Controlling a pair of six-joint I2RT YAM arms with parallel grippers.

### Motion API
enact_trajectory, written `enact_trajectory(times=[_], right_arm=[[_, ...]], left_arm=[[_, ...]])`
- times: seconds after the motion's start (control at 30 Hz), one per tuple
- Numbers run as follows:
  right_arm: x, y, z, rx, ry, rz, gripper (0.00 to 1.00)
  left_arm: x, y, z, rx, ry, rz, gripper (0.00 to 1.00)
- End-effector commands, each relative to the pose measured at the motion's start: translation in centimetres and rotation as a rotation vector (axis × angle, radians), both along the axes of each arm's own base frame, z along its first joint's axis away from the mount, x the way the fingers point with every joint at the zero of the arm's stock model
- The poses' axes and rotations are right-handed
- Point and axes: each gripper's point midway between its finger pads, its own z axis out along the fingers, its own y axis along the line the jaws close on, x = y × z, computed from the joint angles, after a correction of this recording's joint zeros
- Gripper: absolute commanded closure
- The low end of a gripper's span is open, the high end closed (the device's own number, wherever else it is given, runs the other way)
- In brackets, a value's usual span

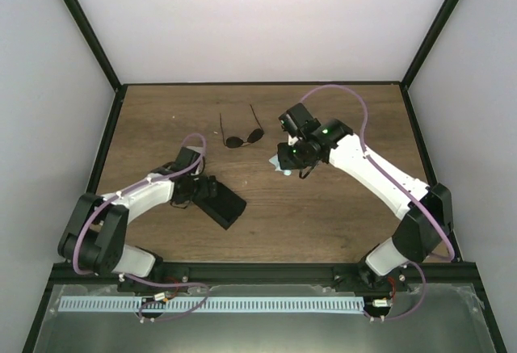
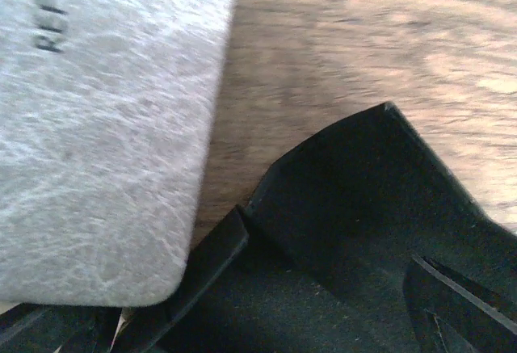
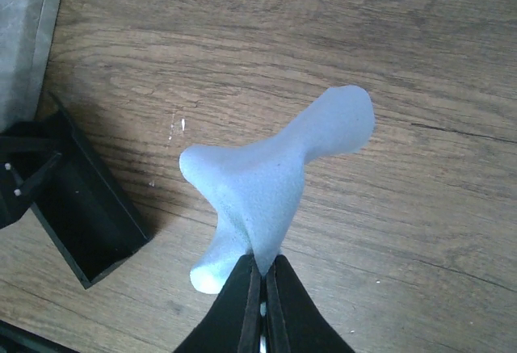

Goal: Organize the sunglasses
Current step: Adjust the sunglasses case at the center of the board, then place the glasses cleaning cloth in the sunglasses case.

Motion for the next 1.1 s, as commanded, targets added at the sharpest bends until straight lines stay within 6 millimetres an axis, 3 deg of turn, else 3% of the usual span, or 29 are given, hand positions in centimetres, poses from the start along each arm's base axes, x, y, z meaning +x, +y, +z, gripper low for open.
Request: enact_trajectory(times=[0.0,0.2,0.4,0.7,0.9,1.07], right_arm=[[-0.2,0.0,1.6,0.018,-0.044,0.024,0.99],[-0.7,-0.3,2.4,0.034,-0.051,0.021,0.99],[-1.6,-0.4,3.0,0.070,-0.045,0.021,0.99],[-2.9,0.9,3.5,0.176,-0.016,0.063,0.99],[-3.7,2.8,4.5,0.266,0.014,0.128,0.99],[-5.3,4.5,5.5,0.320,0.035,0.208,0.99]], left_arm=[[0.5,-3.1,-0.1,-0.067,-0.010,-0.040,0.05],[-1.6,-5.9,1.4,-0.147,0.025,0.036,0.08],[-3.6,-7.1,3.0,-0.170,0.060,0.108,0.10],[-5.3,-10.5,3.9,-0.213,0.075,0.048,0.10],[-4.8,-9.5,5.2,-0.145,0.057,0.043,0.09],[-4.5,-7.6,8.6,-0.190,-0.022,0.100,0.09]])
